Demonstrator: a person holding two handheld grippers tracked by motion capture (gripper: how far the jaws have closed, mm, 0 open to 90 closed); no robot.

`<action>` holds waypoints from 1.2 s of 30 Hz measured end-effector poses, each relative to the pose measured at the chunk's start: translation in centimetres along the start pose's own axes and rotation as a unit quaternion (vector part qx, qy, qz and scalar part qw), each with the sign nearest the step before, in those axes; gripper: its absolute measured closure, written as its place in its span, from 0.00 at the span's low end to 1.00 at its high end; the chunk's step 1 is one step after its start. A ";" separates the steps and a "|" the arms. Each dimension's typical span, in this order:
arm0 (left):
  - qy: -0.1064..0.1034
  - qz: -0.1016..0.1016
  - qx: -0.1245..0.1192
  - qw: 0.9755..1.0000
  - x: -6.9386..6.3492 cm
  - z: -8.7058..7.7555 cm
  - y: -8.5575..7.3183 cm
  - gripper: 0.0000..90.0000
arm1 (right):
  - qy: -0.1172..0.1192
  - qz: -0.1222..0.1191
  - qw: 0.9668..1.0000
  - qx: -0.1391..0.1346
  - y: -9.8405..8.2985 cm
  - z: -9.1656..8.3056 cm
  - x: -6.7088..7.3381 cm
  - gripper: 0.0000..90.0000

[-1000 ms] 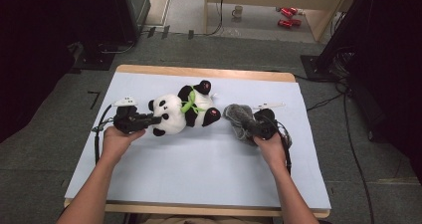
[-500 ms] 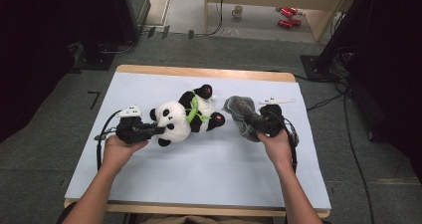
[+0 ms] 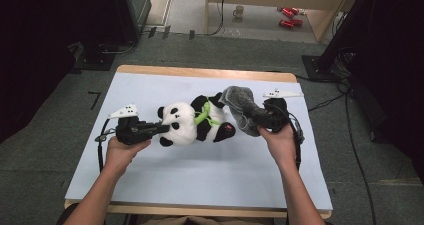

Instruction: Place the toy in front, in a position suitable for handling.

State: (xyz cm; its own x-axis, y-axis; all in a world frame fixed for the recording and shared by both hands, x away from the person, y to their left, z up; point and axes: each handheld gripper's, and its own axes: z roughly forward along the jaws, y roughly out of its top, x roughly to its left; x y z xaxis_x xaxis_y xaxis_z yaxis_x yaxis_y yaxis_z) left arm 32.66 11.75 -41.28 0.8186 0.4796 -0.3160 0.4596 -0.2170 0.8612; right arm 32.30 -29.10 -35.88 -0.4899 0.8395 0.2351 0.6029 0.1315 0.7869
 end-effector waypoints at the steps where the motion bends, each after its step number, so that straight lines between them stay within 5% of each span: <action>1: -0.001 -0.002 0.008 1.000 -0.2 0.6 -0.2 0.93 | 0.000 0.000 1.000 0.000 0.1 -0.2 0.1 0.91; 3: 0.000 0.000 0.041 0.999 -0.3 2.0 -0.8 0.93 | 0.003 -0.004 1.000 0.001 0.1 -0.1 0.3 0.91; 6: -0.006 -0.013 0.036 0.999 -0.3 2.6 -1.3 0.92 | 0.008 -0.009 1.000 0.012 0.1 0.4 0.9 0.91; 10: 0.021 0.011 0.062 0.998 -0.8 2.6 -1.6 0.88 | 0.022 -0.019 0.999 0.019 0.4 1.1 2.0 0.91; 27: 0.039 0.018 0.050 0.998 -0.8 2.5 -1.5 0.78 | 0.092 -0.099 0.988 0.072 4.1 7.2 10.7 0.91; 36: 0.049 0.025 0.049 0.997 -1.1 2.5 -1.4 0.79 | 0.097 -0.113 0.984 0.102 4.0 10.4 12.7 0.91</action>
State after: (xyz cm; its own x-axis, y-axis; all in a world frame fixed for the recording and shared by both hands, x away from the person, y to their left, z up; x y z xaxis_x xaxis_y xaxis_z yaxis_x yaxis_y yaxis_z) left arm 31.97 9.38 -43.18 0.8062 0.5452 -0.2295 0.4543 -0.3222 0.8305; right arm 35.01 -12.46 -35.67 -0.7255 0.6624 0.1869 0.5684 0.4235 0.7054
